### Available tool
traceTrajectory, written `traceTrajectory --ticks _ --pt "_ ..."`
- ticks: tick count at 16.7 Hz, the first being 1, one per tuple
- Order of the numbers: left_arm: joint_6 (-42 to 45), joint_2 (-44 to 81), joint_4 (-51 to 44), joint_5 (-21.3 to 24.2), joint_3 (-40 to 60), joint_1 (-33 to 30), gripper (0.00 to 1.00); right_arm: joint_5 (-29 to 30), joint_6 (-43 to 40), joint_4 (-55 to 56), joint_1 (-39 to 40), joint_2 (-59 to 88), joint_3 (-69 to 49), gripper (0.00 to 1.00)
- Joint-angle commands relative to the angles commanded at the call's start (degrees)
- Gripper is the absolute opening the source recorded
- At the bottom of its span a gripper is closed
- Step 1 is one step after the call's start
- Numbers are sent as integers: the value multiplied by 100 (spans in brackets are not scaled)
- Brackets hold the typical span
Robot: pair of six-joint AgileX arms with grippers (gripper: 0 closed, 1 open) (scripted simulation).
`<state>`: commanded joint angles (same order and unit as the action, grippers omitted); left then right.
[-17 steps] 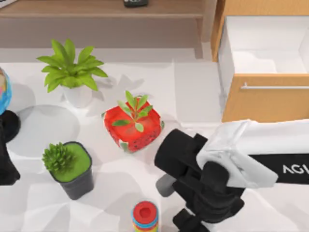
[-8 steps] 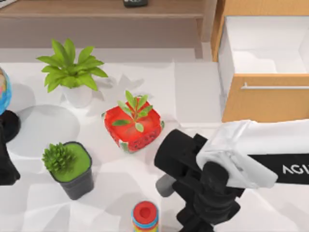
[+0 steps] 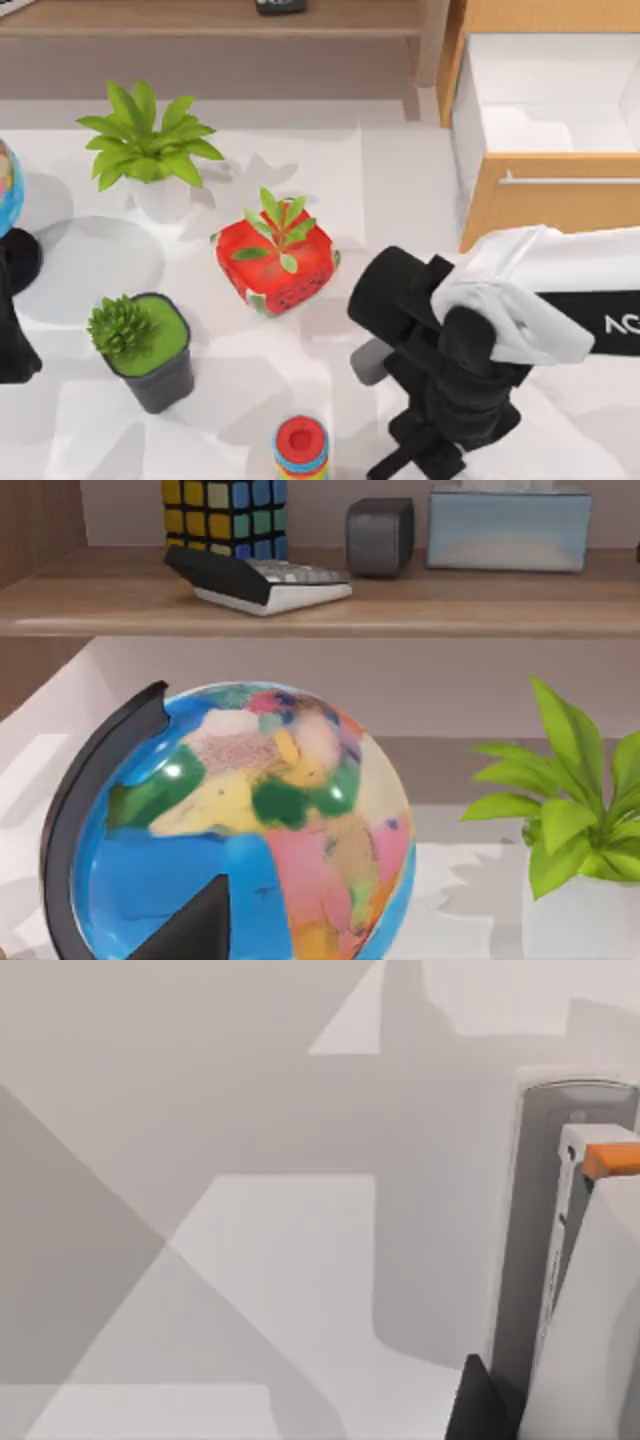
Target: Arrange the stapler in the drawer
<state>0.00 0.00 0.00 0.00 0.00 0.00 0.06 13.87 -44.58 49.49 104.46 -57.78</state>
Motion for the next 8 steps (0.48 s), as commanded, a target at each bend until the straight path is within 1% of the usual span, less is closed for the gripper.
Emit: traceTrajectory --ticks 2,4,8 --pt "0 0 0 0 0 0 100 4 51 -45 -201 -103 1 0" --pt "0 0 0 0 0 0 100 -3 61 -112 -238 -221 -47 0" --pt "0 0 0 0 0 0 100 -17 -32 -365 134 -337 -268 0"
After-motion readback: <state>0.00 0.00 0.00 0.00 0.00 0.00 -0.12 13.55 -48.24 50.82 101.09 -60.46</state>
